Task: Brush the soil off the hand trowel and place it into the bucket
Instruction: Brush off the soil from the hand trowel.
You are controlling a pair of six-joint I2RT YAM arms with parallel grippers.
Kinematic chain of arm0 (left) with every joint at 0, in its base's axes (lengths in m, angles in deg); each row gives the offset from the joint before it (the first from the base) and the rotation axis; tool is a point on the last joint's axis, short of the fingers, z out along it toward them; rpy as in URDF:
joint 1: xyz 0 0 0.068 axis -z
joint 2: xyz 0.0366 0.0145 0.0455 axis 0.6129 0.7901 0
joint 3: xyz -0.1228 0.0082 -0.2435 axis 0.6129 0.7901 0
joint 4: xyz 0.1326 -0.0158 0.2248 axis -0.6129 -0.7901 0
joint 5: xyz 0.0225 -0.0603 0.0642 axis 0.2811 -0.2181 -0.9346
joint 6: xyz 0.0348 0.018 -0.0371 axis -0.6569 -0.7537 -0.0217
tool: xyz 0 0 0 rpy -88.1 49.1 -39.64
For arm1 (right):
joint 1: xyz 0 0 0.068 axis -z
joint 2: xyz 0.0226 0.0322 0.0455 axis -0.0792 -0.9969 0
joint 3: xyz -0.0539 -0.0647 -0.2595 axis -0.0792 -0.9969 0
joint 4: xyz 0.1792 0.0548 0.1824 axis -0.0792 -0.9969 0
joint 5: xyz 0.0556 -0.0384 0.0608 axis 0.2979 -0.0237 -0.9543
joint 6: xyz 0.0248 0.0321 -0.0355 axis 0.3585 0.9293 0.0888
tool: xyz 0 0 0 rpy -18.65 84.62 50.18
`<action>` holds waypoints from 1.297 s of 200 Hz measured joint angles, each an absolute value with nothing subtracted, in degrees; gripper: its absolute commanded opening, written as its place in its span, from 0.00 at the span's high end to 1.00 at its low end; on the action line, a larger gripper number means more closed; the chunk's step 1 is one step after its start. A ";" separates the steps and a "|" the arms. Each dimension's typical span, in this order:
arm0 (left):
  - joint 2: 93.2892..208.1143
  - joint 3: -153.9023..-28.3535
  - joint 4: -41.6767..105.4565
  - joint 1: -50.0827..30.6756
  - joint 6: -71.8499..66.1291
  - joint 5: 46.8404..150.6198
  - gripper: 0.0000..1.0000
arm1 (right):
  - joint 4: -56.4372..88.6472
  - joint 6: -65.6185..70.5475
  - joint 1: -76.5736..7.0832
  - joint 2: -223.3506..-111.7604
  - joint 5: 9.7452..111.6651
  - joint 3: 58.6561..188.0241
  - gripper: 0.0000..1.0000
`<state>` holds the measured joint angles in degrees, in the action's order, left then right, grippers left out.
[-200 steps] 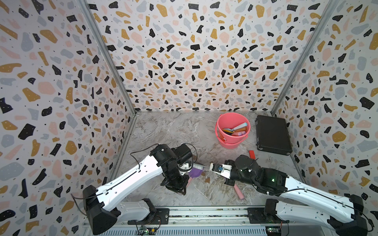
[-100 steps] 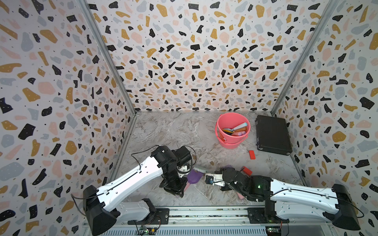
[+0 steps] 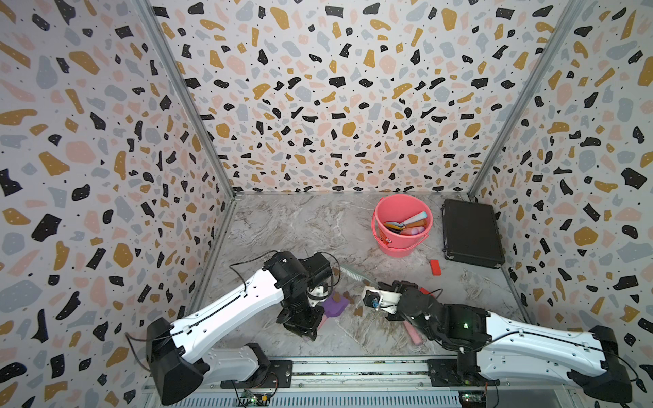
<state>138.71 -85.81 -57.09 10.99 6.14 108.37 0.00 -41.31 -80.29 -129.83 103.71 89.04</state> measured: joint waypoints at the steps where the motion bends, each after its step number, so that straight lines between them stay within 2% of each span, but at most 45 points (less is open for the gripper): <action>1: 138.76 -85.81 -57.06 10.99 6.14 108.35 1.00 | 0.08 -41.29 -80.55 -129.69 103.49 89.04 1.00; 43: 139.02 -86.45 -56.80 10.93 6.25 108.06 1.00 | 0.50 -42.06 -85.67 -134.42 102.75 88.63 1.00; 79: 139.08 -86.47 -56.82 10.77 6.27 108.08 1.00 | 4.15 -47.61 -86.04 -138.66 110.94 83.91 1.00; 121: 139.06 -86.49 -56.80 10.67 6.27 108.28 1.00 | 14.64 -58.93 -85.93 -137.93 121.24 77.70 1.00; 150: 139.08 -87.04 -56.82 10.53 6.27 108.30 1.00 | 17.79 -61.79 -85.49 -135.84 124.91 77.77 1.00; 201: 139.72 -88.41 -56.43 9.86 6.31 108.28 1.00 | 12.76 -55.45 -88.99 -131.77 117.76 84.30 1.00; 259: 139.85 -90.56 -56.23 8.68 6.49 108.48 1.00 | 10.33 -55.50 -90.39 -137.10 112.58 83.47 1.00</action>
<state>139.85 -90.56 -56.23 8.68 6.49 108.48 10.33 -55.50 -90.39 -137.10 112.58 83.47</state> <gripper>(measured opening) 0.254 0.077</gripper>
